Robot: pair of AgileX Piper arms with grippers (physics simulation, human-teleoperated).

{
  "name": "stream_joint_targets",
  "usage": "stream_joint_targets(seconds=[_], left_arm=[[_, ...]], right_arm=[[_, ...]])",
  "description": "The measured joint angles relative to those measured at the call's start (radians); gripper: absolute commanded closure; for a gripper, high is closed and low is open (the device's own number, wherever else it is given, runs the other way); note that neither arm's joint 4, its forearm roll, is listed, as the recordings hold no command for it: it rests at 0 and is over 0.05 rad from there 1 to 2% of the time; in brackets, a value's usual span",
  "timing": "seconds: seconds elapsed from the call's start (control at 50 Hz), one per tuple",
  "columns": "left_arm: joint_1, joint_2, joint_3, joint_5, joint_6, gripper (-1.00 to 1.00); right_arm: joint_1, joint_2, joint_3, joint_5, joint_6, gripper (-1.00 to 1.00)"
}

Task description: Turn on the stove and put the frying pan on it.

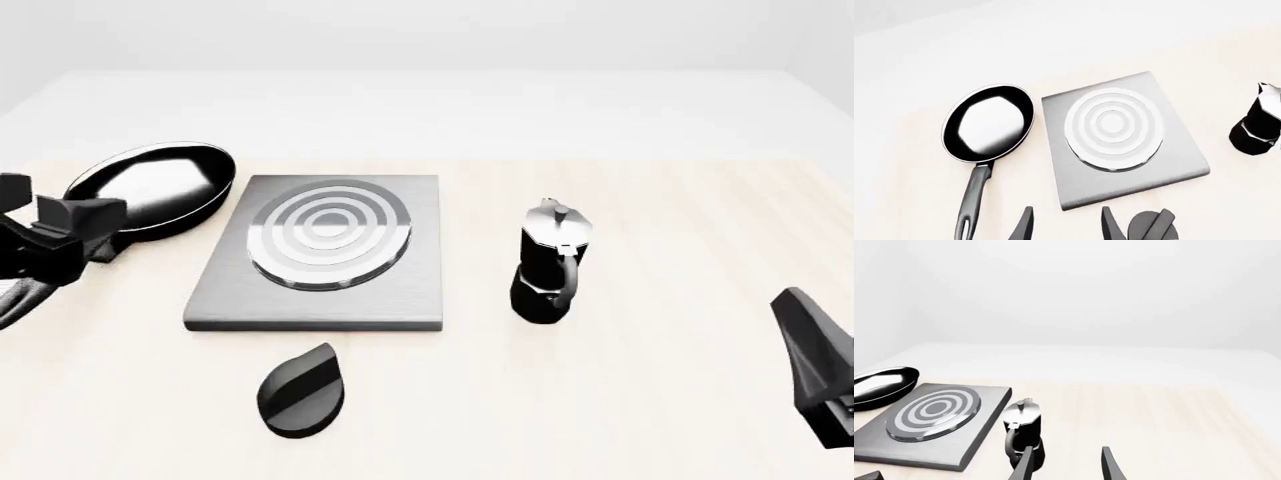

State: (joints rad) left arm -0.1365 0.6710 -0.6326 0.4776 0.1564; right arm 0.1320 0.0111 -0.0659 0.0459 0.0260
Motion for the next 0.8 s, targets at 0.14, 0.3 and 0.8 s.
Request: stream_joint_targets(seconds=[0.14,0.3,0.8], left_arm=[[0.088,0.059,-0.016,-0.020,0.038,-1.00],[0.188,0.142,-0.029,-0.060,0.084,-1.00],[0.417,0.381,-0.105,-0.148,0.191,-1.00]], right_arm=[[0.004,0.003,0.000,-0.003,-0.001,-1.00],[0.010,0.008,0.002,-0.009,-0.001,-1.00],[0.020,0.041,0.010,-0.042,-0.010,-1.00]])
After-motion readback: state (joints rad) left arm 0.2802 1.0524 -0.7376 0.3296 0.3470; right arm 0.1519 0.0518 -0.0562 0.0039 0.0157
